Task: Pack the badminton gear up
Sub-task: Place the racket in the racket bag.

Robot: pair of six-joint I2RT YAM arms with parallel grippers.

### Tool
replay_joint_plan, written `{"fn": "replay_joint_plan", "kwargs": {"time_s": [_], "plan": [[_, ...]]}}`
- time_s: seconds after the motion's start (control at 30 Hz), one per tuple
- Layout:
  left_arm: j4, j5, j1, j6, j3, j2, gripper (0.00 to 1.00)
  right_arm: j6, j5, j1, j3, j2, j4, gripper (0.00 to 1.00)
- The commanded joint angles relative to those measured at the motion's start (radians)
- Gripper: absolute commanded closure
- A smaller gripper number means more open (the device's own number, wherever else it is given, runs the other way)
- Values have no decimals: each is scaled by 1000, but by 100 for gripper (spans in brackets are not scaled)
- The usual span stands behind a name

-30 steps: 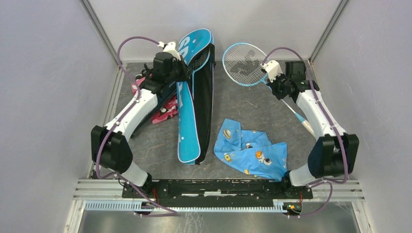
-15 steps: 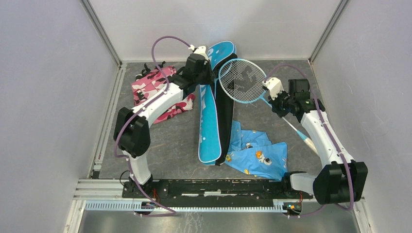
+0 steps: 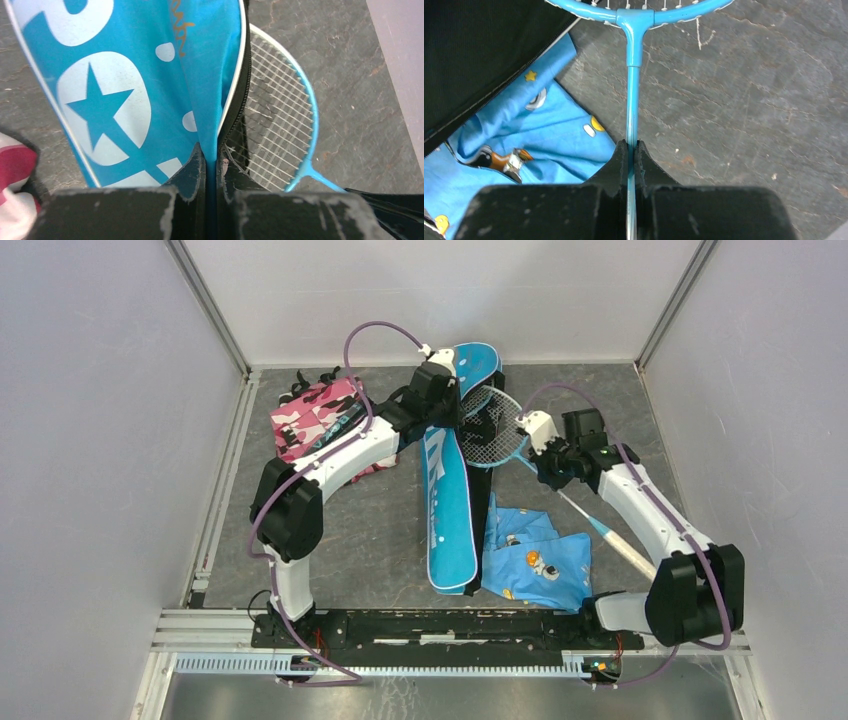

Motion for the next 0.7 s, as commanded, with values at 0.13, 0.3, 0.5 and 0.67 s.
{"fn": "replay_joint_plan", "kwargs": {"time_s": [0.13,0.3,0.5,0.67], "plan": [[204,270,-23,-67,-86,-28,98,242,-201,67,114,108,220,100],[234,287,-22,-79,-153,-43,98,397,-317,100,148,213,341,100],[268,301,-22,-113,-194,-50,98,611,-388,110,151,330,513,100],[276,315,-22,-129,-214,-55,98,740,-449,118,163,419,648,100]]}}
